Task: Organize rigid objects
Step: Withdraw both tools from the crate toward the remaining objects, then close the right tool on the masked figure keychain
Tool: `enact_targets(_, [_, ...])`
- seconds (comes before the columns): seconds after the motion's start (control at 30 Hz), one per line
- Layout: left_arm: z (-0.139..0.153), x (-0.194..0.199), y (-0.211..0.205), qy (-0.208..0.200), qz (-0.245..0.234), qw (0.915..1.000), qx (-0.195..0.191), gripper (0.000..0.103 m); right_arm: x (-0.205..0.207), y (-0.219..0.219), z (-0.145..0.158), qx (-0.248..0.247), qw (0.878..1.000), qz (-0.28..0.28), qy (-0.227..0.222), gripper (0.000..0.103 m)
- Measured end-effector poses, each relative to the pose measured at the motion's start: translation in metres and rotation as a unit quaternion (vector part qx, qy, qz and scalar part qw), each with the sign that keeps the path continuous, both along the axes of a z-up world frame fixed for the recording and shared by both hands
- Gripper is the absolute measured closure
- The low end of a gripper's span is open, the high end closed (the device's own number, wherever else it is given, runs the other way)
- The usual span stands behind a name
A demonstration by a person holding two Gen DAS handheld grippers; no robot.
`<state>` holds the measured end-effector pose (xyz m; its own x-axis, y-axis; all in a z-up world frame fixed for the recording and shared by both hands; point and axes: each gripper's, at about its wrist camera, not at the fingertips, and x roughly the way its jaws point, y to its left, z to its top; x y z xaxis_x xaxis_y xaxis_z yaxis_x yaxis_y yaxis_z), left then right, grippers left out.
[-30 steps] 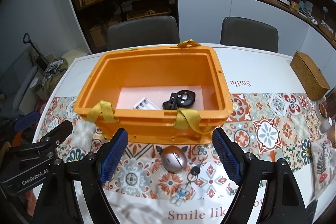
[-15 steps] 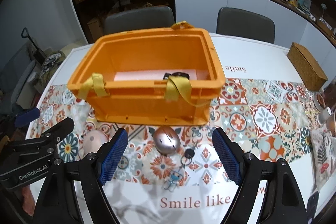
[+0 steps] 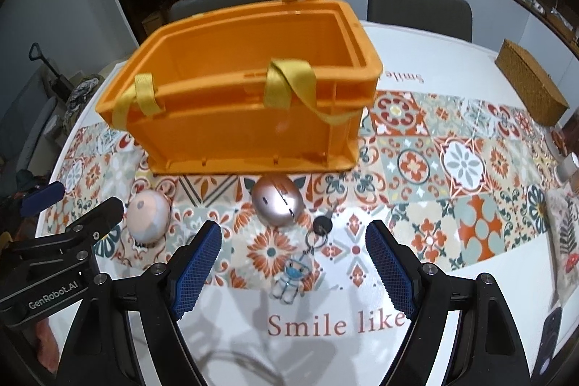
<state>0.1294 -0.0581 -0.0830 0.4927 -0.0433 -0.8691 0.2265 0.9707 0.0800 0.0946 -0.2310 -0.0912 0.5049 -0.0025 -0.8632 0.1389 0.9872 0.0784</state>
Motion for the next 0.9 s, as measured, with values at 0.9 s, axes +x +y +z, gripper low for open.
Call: enact_targets(0.9, [-0.060, -0.015, -0.015, 0.081, -0.014, 0.9963, 0.025, 0.009, -0.011, -0.002, -0.053, 0.018, 0.998, 0.006, 0.055, 0.023])
